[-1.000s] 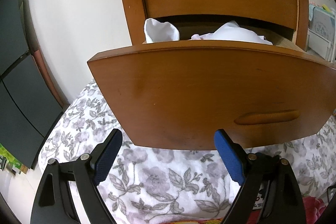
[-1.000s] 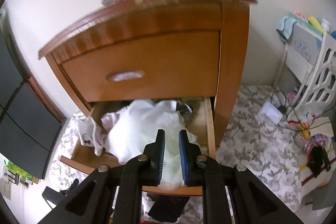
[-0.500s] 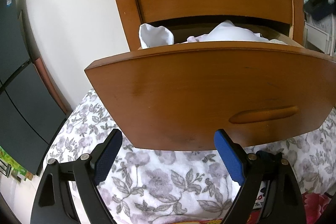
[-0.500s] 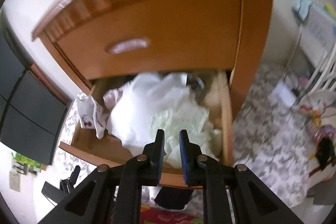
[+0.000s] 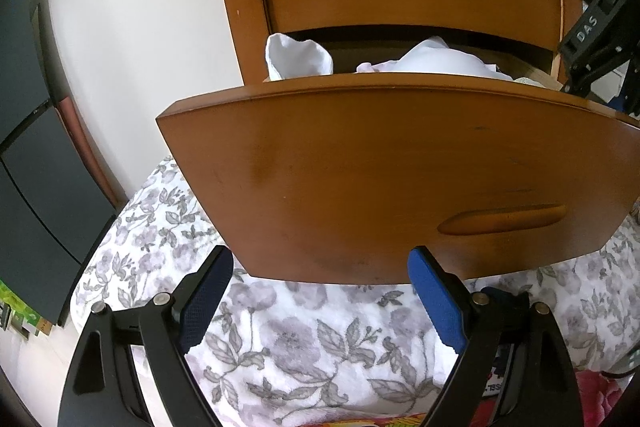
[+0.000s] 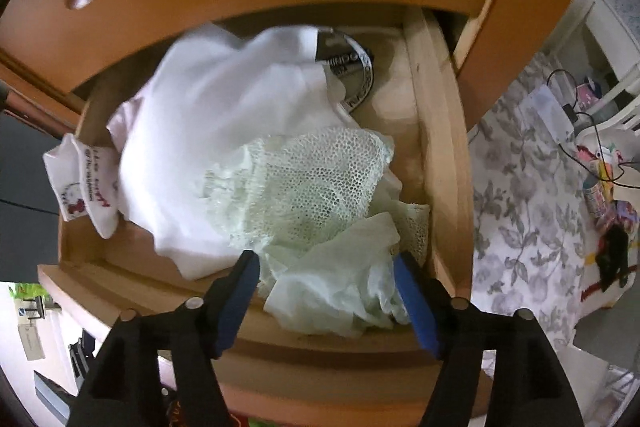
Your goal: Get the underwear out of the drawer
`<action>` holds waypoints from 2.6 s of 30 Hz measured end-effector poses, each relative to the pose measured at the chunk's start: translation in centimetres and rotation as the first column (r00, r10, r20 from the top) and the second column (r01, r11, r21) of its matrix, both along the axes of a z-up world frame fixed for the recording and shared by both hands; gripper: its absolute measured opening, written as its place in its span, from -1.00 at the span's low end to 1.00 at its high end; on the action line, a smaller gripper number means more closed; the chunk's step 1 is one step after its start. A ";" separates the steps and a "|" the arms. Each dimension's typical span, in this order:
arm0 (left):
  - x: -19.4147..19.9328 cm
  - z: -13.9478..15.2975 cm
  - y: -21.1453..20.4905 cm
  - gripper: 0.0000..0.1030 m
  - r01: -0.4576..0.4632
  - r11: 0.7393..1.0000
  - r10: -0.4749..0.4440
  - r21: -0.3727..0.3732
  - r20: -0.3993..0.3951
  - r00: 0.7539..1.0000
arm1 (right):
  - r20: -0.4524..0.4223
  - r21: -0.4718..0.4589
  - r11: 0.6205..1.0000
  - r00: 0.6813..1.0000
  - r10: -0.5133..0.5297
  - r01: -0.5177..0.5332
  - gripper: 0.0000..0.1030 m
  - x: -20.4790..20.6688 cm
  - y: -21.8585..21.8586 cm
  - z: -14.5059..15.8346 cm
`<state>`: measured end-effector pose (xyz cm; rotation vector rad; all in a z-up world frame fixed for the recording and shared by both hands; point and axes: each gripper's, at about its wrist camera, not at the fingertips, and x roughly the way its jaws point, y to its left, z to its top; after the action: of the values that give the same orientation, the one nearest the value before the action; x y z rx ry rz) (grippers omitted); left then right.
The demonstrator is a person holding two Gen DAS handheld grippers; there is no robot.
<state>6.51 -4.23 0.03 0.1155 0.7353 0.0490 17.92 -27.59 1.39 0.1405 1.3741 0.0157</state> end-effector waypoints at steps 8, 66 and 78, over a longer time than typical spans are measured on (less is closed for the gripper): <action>0.4 -0.3 0.4 0.74 -0.002 1.000 0.002 -0.021 -0.017 1.000 | -0.105 -0.075 0.995 0.993 0.057 -0.065 0.46 1.8 1.0 -2.9; 0.1 -0.2 -0.2 0.74 -0.019 0.999 0.019 0.027 0.000 1.000 | 0.656 -0.043 0.996 0.751 0.083 -0.073 -0.71 -11.4 2.7 19.0; 0.5 -0.5 0.1 0.74 -0.053 0.998 0.054 0.044 -0.023 0.998 | 0.740 -0.013 0.993 0.666 0.091 -0.121 -0.70 -17.2 2.2 22.4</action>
<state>7.01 -4.13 -0.51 0.1384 0.7617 0.1150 0.71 -25.44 23.76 0.0687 0.5484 0.1809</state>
